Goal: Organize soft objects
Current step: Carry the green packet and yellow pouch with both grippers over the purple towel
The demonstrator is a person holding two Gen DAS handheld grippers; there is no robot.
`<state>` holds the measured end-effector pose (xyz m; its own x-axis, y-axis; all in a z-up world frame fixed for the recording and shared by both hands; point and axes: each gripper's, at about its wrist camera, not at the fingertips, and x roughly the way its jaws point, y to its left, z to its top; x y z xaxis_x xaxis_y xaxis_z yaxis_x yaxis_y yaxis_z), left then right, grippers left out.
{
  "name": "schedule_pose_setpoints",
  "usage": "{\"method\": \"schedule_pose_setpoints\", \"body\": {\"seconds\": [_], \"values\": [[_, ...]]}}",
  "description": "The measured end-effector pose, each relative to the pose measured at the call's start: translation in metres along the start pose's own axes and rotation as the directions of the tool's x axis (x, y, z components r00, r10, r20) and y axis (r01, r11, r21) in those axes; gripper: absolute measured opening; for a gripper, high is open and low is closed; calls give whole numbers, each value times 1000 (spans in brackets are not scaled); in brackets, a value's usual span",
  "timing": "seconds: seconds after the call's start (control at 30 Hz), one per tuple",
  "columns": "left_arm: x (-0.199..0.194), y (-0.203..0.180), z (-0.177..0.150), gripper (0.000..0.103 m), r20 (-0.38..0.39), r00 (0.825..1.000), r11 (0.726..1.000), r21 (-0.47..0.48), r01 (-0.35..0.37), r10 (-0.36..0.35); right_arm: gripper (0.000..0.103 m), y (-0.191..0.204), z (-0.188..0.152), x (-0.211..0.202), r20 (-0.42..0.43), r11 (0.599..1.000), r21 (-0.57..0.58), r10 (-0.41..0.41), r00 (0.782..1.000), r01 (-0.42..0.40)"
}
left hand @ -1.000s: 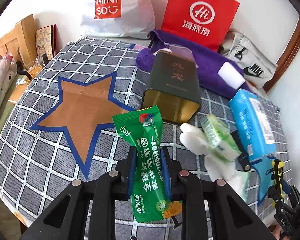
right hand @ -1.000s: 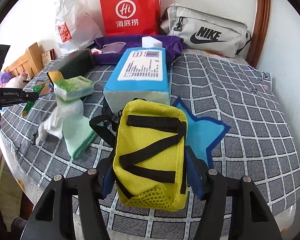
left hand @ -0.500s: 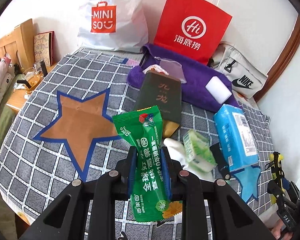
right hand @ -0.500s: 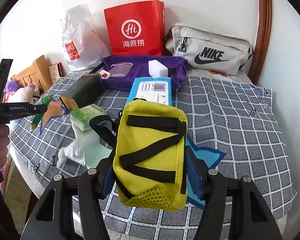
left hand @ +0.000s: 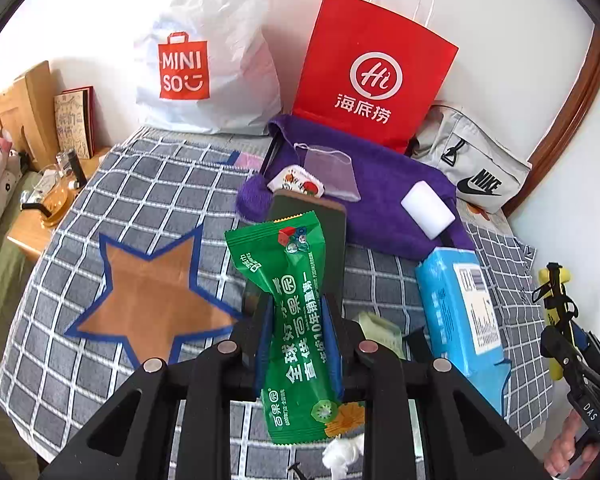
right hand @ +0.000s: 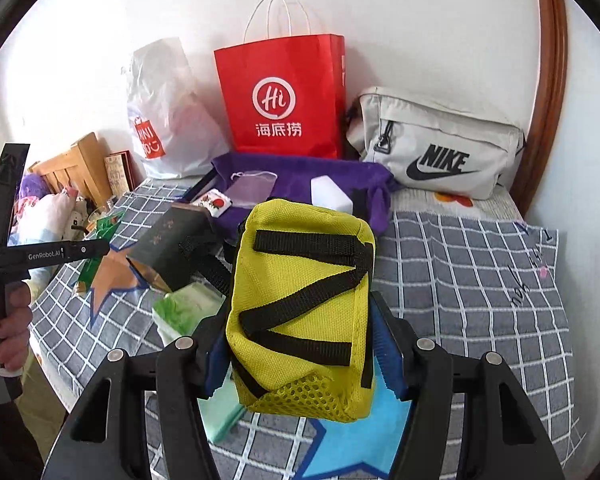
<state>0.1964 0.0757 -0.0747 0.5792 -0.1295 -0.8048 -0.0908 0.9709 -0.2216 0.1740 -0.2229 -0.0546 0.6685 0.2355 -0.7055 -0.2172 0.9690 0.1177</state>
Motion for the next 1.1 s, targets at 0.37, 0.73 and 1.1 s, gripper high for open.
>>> {"method": "schedule_pose_setpoints", "body": {"seconds": [0.37,0.73,1.1], "values": [[27,-8,39,23,-5,1000,1000,25,-7,7,61,-1,41,35,-6,1000,5,13,1000,-13],[58,-17,80,23,-14,999,999,29,30,-29,61,-19,79,74,-15,1000,19,-17,1000,18],[89,-22,114,23,-38,999,999,33,38,-37,61,-39,116,127,-38,998,11,-57,998,57]]}}
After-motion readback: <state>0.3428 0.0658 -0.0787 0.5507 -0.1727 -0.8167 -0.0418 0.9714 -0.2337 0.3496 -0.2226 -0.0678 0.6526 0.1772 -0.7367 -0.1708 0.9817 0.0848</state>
